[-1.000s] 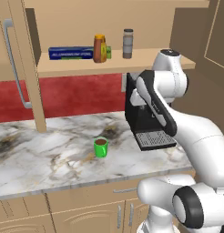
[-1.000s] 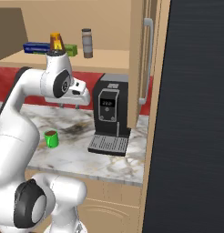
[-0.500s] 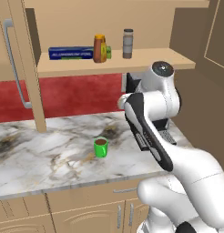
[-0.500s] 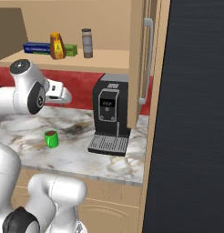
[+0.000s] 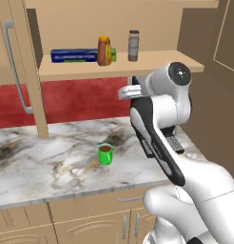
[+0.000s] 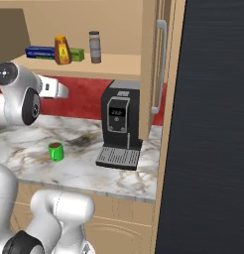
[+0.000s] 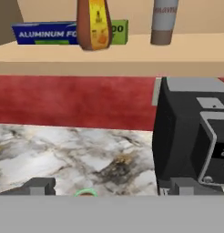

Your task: Pick the cinnamon and honey bottle from the cabinet and place them next to the mug.

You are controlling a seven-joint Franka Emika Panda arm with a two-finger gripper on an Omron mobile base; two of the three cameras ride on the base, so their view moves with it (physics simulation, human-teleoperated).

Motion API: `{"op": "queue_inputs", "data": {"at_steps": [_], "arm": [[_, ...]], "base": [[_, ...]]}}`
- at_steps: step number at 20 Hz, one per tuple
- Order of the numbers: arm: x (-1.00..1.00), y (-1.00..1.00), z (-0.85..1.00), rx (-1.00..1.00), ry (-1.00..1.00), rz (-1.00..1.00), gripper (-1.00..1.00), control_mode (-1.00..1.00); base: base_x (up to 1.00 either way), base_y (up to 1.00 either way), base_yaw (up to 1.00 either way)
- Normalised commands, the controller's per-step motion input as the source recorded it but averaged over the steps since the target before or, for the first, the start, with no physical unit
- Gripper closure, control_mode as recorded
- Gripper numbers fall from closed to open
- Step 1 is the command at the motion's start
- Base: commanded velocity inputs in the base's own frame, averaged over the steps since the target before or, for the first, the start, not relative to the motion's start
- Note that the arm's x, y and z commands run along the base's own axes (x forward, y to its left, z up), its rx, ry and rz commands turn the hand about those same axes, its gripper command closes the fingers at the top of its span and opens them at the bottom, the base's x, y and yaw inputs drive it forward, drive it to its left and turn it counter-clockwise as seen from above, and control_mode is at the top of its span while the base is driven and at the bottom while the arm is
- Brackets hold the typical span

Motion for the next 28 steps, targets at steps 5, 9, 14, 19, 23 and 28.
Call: {"op": "queue_inputs", "data": {"at_steps": [5, 9, 14, 19, 23, 28], "arm": [[-0.05, 0.00, 0.77, 0.16, -0.05, 0.05, -1.00, -1.00], [0.03, 0.00, 0.71, 0.03, 0.02, 0.00, -1.00, -1.00], [0.26, 0.08, 0.55, -0.01, 0.08, 0.00, -1.00, -1.00], [0.55, 0.10, 0.20, -0.03, 0.09, 0.00, -1.00, -1.00], [0.48, 0.02, -0.11, 0.00, 0.01, 0.00, -1.00, -1.00], [0.49, 0.17, -0.39, 0.00, -0.03, 0.00, -1.00, -1.00]], "base": [[0.00, 0.00, 0.00], [0.00, 0.00, 0.00], [0.00, 0.00, 0.00], [0.00, 0.00, 0.00], [0.00, 0.00, 0.00], [0.00, 0.00, 0.00]]}}
